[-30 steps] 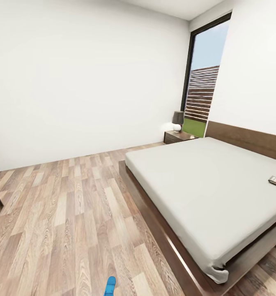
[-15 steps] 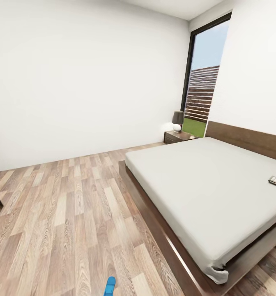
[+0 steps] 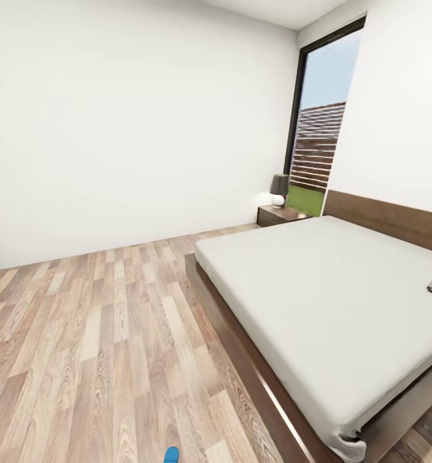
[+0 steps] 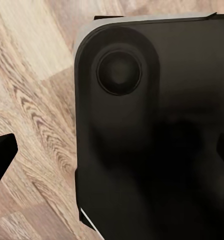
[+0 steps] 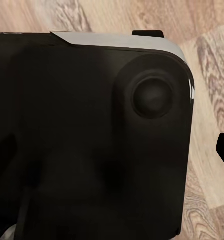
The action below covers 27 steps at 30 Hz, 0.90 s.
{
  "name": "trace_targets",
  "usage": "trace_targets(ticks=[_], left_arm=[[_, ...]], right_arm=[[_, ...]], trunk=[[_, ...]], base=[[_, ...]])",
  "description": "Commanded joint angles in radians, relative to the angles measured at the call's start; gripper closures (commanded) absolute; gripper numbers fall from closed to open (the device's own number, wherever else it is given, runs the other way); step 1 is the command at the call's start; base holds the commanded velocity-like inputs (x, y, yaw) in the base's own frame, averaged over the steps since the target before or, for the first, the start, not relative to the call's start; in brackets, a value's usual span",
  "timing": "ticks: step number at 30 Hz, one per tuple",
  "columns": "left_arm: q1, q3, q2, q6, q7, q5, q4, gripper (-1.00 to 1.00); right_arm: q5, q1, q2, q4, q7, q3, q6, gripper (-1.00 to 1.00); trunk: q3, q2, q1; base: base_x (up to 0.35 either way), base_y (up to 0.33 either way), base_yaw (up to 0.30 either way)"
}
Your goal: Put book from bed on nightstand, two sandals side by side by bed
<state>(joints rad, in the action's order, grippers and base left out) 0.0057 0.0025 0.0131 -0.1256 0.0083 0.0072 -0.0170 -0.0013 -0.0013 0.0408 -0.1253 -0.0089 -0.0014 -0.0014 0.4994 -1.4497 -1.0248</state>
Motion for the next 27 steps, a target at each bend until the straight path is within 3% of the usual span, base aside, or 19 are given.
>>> trace_targets(ticks=[1, 27], left_arm=[[0.000, 0.000, 0.000, -0.002, 0.001, 0.001, -0.001, -1.00], [0.000, -0.002, 0.000, -0.002, 0.002, 0.000, -0.001, -1.00]], right_arm=[[0.000, 0.000, 0.000, -0.001, -0.001, 0.000, 0.000, -1.00], [0.000, 0.000, 0.001, 0.000, -0.001, 0.000, 0.000, -1.00]], trunk=[[0.001, 0.000, 0.000], [0.001, 0.000, 0.000]], base=[[0.091, 0.000, 0.000], [0.073, 0.029, 0.000]])
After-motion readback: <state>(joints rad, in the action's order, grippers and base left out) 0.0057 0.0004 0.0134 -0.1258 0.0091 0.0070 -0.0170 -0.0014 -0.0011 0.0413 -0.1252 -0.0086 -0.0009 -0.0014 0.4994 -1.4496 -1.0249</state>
